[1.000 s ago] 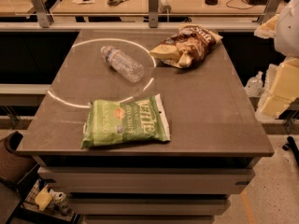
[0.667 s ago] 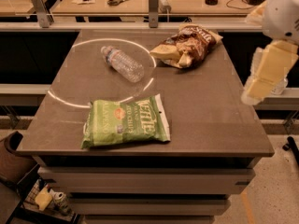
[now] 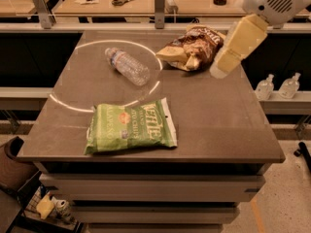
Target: Pick water bottle
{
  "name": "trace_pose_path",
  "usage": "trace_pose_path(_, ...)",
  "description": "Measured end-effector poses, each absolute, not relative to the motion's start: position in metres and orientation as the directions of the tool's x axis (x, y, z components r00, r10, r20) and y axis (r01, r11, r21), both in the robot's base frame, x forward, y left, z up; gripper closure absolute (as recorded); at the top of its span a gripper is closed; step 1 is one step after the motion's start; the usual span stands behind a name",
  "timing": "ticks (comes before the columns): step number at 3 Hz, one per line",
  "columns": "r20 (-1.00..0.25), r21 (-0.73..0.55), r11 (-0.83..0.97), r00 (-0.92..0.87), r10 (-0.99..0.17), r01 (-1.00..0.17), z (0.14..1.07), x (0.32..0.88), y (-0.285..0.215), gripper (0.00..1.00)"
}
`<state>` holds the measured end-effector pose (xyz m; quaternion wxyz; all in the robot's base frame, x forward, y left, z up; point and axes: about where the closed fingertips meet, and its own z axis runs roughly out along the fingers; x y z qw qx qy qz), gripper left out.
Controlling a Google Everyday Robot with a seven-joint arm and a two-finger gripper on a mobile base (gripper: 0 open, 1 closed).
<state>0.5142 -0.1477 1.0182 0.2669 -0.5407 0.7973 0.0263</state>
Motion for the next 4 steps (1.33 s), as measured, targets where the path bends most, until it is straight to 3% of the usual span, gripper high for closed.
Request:
trace_pose_path(1,-0.511,-0.233,0.514,-0.346,-0.787,-0.826,1.015,0.538,-0.108,0.00)
trace_pose_path(3,-0.482,-0.257,0.618,-0.456,-0.748,-0.743,0.994,0.584,-0.026,0.00)
trace_pose_path(4,-0.501,-0.233,0.675,-0.508,-0.700,-0.700,0.997,0.586,-0.021,0.00)
